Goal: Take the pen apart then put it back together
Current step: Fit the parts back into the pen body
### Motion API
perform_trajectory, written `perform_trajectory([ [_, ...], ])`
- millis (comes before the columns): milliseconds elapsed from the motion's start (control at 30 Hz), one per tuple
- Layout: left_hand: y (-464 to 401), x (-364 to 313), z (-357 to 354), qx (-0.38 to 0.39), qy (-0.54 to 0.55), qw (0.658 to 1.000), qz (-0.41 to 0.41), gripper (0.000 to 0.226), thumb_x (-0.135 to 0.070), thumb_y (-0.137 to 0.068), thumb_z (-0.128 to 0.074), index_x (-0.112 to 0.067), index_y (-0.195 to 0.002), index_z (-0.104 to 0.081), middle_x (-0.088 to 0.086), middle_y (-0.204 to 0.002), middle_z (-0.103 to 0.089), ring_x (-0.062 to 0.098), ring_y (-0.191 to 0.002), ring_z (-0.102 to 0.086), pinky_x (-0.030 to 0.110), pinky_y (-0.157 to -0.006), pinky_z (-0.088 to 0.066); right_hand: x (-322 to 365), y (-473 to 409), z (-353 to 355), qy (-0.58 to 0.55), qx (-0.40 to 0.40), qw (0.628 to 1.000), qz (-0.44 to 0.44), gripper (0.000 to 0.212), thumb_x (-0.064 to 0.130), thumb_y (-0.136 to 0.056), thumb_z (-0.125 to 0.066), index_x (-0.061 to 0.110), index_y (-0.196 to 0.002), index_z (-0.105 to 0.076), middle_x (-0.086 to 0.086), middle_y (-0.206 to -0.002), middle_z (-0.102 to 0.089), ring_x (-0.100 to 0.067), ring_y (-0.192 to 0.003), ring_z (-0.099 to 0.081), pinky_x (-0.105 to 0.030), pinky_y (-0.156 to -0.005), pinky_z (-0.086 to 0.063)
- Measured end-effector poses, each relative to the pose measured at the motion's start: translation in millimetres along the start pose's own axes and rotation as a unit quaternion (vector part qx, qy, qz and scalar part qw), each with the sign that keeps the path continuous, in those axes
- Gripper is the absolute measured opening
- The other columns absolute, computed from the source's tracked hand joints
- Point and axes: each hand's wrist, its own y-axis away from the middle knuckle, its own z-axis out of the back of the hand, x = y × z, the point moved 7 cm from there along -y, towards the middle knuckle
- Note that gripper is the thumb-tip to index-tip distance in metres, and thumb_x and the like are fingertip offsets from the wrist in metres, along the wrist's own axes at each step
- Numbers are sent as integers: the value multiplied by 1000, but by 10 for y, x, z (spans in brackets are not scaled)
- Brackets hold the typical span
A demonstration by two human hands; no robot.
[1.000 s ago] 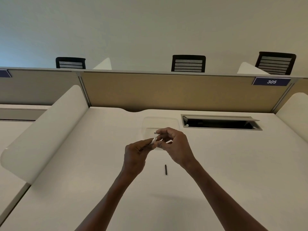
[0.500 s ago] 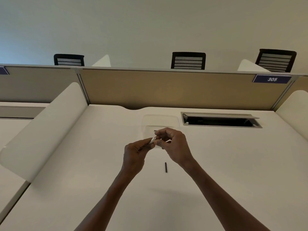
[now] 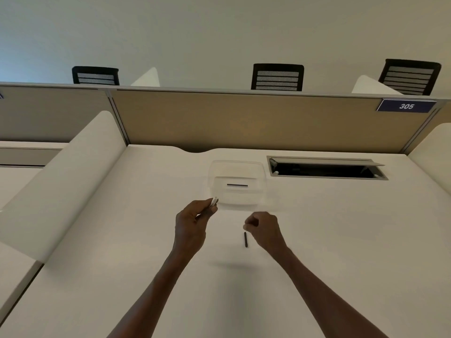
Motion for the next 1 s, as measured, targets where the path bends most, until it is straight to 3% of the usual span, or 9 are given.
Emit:
perform_trajectory([
  [167,-47,39,10,-5,-18,1000,2,22,-3,-88,-68,-11,-107,-75,0,-102,-74,-1,-96,-67,9,-80,-47,-296,30,-275,66,16,995,-71,10,15,-76,-74,10,-73,-66,3,-64,-63,-12,-61,-59,-28,-67,-49],
  [267,-34,33,8,-7,-19,1000,3,23,-3,-88,-67,-10,-109,-74,1,-101,-74,-2,-93,-66,9,-79,-47,-380,75,-392,124,23,989,-72,25,26,-81,-71,5,-93,-66,-7,-89,-70,-24,-89,-63,-30,-75,-46],
  [333,-92,80,10,-10,-22,1000,6,23,-2,-89,-67,-9,-110,-74,1,-102,-74,-2,-94,-66,9,-80,-47,-440,31,-486,142,32,986,-77,29,30,-82,-70,5,-95,-65,-10,-95,-69,-28,-95,-62,-31,-75,-45],
  [667,-45,66,-15,4,-37,999,-3,25,-1,-89,-66,-9,-112,-73,1,-101,-74,3,-93,-66,11,-81,-48,-502,86,-539,141,27,987,-73,10,19,-89,-62,10,-86,-66,-8,-92,-68,-24,-89,-62,-31,-72,-44],
  [1000,49,-18,-9,25,-61,997,-40,32,8,-94,-54,-8,-116,-70,11,-89,-69,11,-97,-65,13,-88,-47,-389,150,-275,64,12,996,-64,15,16,-89,-61,4,-87,-68,-10,-89,-73,-26,-86,-67,-34,-75,-52],
])
